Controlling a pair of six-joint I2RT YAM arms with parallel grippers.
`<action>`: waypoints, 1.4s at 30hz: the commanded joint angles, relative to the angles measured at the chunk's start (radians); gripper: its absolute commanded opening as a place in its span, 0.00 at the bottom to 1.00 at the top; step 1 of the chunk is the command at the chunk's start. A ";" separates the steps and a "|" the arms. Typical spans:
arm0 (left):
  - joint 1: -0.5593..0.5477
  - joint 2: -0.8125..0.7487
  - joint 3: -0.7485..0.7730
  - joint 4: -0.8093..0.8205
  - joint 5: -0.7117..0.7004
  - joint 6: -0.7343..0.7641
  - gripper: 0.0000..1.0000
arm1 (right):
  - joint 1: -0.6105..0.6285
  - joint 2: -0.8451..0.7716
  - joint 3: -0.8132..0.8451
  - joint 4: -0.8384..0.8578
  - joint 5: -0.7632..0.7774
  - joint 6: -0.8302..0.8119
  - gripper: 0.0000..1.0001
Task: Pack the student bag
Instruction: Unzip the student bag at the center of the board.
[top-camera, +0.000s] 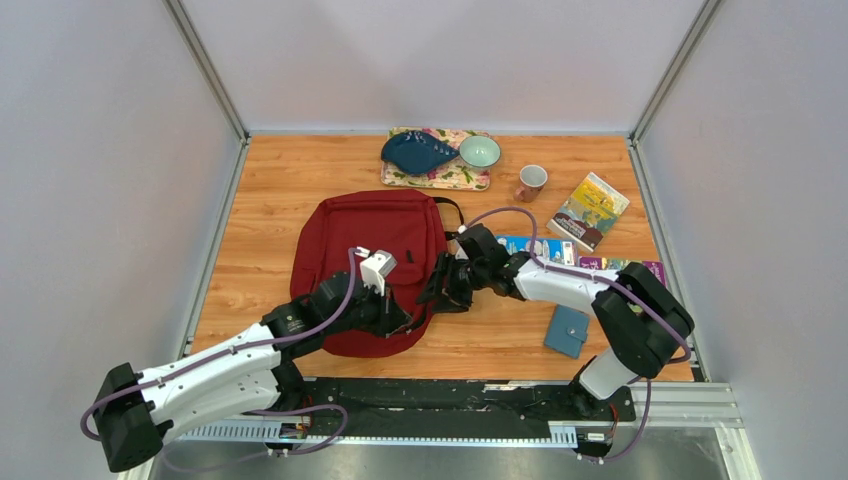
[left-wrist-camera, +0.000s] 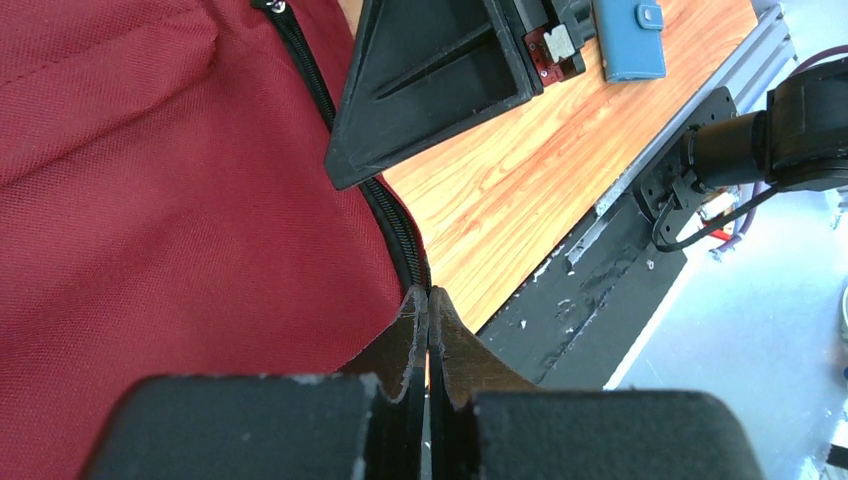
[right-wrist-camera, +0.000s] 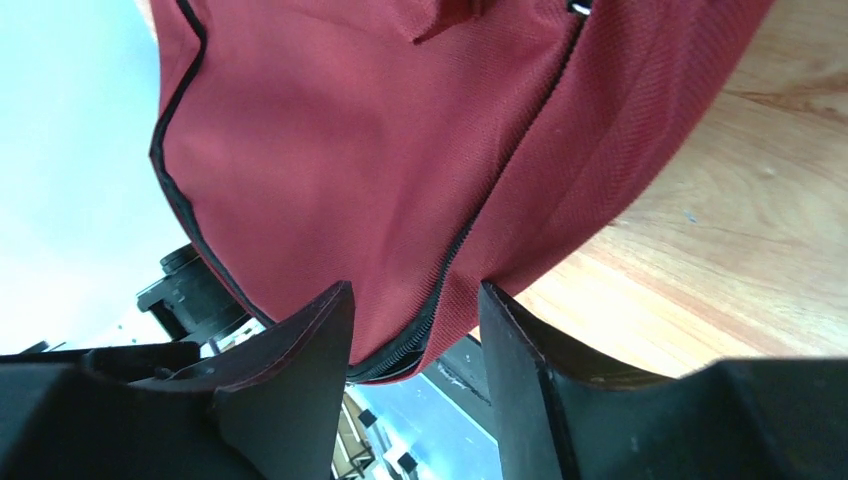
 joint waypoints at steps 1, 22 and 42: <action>-0.003 -0.025 0.017 0.020 -0.029 -0.002 0.00 | 0.026 -0.062 0.051 -0.127 0.111 -0.037 0.54; -0.003 -0.032 0.031 0.026 -0.034 0.007 0.00 | 0.075 -0.168 0.017 -0.161 0.342 0.034 0.56; -0.004 -0.042 0.042 0.056 -0.008 0.009 0.00 | 0.102 -0.067 0.009 -0.039 0.222 0.064 0.59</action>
